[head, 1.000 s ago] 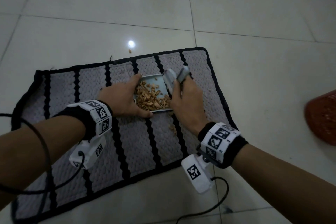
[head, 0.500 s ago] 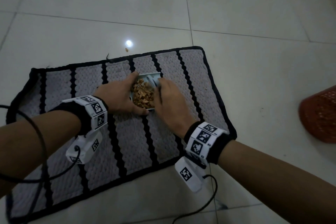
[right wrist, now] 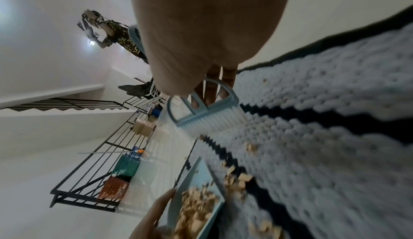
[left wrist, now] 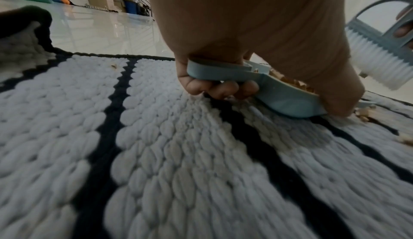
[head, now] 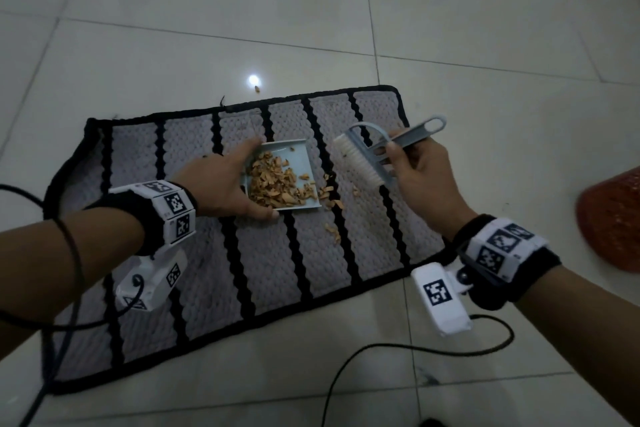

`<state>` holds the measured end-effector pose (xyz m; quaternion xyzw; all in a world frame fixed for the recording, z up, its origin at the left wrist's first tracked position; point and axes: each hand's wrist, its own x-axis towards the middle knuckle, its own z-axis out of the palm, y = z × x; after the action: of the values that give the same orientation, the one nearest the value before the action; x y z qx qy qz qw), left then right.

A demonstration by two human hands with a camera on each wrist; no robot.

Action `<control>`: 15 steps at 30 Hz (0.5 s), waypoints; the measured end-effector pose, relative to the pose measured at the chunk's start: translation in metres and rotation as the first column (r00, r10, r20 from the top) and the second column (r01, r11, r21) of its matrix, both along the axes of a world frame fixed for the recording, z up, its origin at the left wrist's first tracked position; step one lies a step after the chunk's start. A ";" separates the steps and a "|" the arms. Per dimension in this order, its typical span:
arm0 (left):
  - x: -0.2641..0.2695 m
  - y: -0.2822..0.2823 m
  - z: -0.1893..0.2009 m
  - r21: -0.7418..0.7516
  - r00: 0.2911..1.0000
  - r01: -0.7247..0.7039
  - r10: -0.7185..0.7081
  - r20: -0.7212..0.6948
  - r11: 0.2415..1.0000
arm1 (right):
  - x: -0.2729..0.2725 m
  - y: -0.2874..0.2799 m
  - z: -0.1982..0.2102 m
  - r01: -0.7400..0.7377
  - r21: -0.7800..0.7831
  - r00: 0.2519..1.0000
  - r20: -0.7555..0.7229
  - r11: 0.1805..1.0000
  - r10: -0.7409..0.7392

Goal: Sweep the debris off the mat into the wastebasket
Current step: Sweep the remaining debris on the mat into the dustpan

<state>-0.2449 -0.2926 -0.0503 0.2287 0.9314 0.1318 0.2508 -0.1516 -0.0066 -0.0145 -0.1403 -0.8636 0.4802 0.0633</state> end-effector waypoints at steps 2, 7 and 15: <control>0.006 -0.003 -0.001 -0.001 1.000 -0.028 0.028 0.002 1.000 | 0.002 0.013 0.008 -0.112 0.050 0.991 0.081 0.992 0.108; 0.042 -0.016 0.000 0.071 0.994 -0.109 0.107 0.037 0.992 | 0.016 0.009 0.018 -0.499 0.194 0.846 0.322 0.845 0.426; 0.100 -0.022 -0.001 0.068 0.976 -0.215 0.211 0.057 0.974 | 0.013 -0.003 0.019 -0.542 0.224 0.827 0.315 0.810 0.466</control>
<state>-0.1451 -0.3143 -0.0510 0.1331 0.9386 0.1977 0.2495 -0.1390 -0.0092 0.0042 0.0489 -0.9336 0.3200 -0.1535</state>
